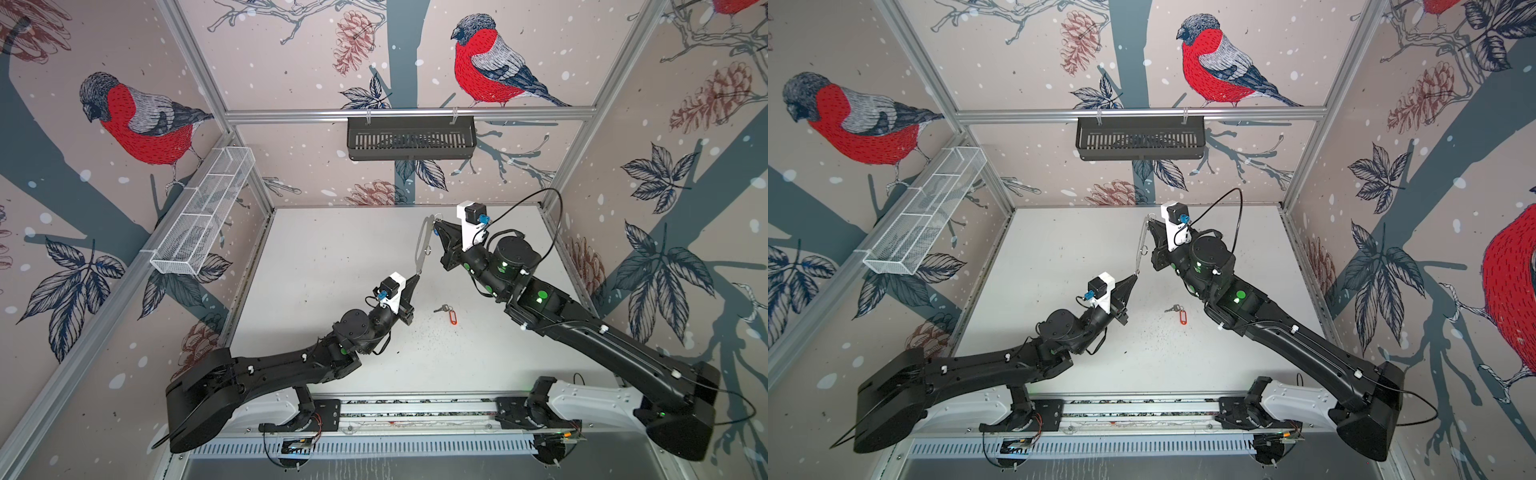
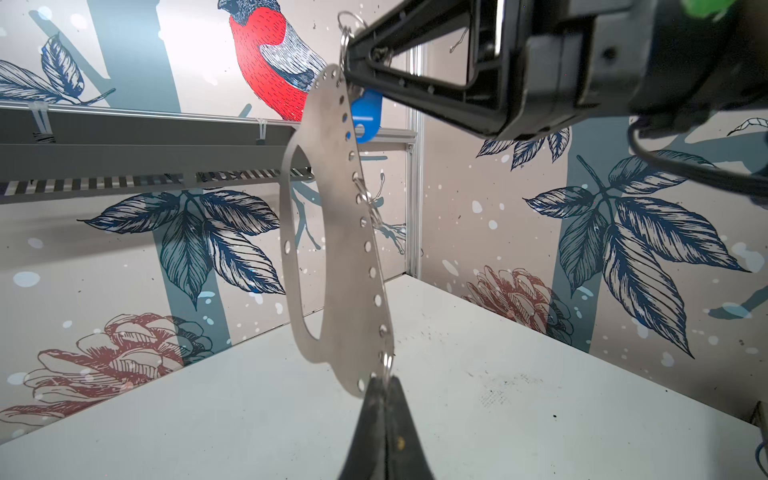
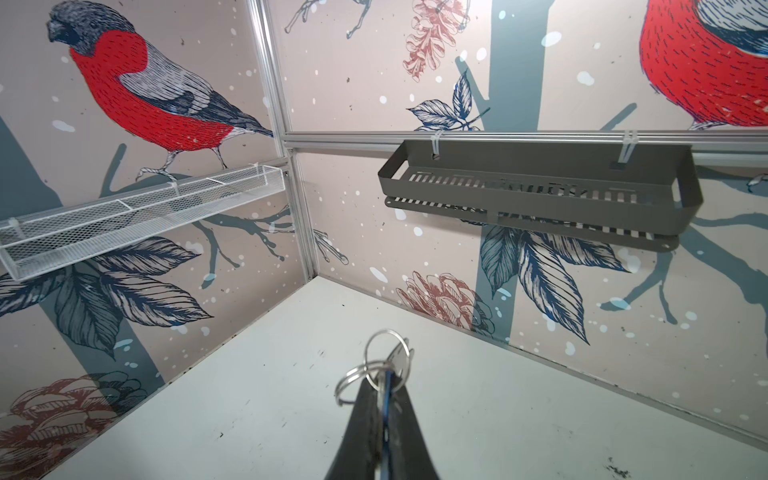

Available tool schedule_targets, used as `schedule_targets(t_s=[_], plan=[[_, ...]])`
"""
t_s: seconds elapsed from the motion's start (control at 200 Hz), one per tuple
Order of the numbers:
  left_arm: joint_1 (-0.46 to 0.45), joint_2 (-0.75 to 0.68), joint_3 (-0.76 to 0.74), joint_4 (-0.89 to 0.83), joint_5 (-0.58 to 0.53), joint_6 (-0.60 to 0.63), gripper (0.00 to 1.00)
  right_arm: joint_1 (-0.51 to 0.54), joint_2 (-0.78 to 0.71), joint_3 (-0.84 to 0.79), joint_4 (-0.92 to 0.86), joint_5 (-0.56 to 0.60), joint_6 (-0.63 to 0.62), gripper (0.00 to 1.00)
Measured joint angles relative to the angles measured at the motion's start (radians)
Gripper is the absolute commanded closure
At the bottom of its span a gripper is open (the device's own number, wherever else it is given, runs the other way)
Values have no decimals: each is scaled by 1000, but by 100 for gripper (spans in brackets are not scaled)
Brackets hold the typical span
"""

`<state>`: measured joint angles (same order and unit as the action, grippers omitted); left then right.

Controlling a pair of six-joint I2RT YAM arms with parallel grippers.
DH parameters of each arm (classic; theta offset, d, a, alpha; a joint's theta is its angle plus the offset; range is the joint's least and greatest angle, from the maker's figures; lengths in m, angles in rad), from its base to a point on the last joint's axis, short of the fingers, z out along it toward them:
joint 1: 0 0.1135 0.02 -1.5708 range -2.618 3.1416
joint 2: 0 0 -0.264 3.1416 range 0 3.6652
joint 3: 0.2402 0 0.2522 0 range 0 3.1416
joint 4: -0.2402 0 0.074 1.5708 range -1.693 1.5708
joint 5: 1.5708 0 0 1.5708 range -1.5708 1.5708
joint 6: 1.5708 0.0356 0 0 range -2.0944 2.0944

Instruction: Put the keys on the keyring

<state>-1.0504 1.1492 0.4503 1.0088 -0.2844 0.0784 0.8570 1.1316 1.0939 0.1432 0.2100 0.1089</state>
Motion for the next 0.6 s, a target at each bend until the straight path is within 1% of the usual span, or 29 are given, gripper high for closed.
schedule_targets(t_s=[0.21,0.405,0.6], plan=[[0,-21,-1,-27,-10,7,100,-37,-12,-43,-1,-40,22,100],[0,-18,17,-47,-65,26,100,-48,-50,-105,31,-87,22,100],[0,23,63,-88,-113,30,100,-49,-102,-151,66,-129,21,100]])
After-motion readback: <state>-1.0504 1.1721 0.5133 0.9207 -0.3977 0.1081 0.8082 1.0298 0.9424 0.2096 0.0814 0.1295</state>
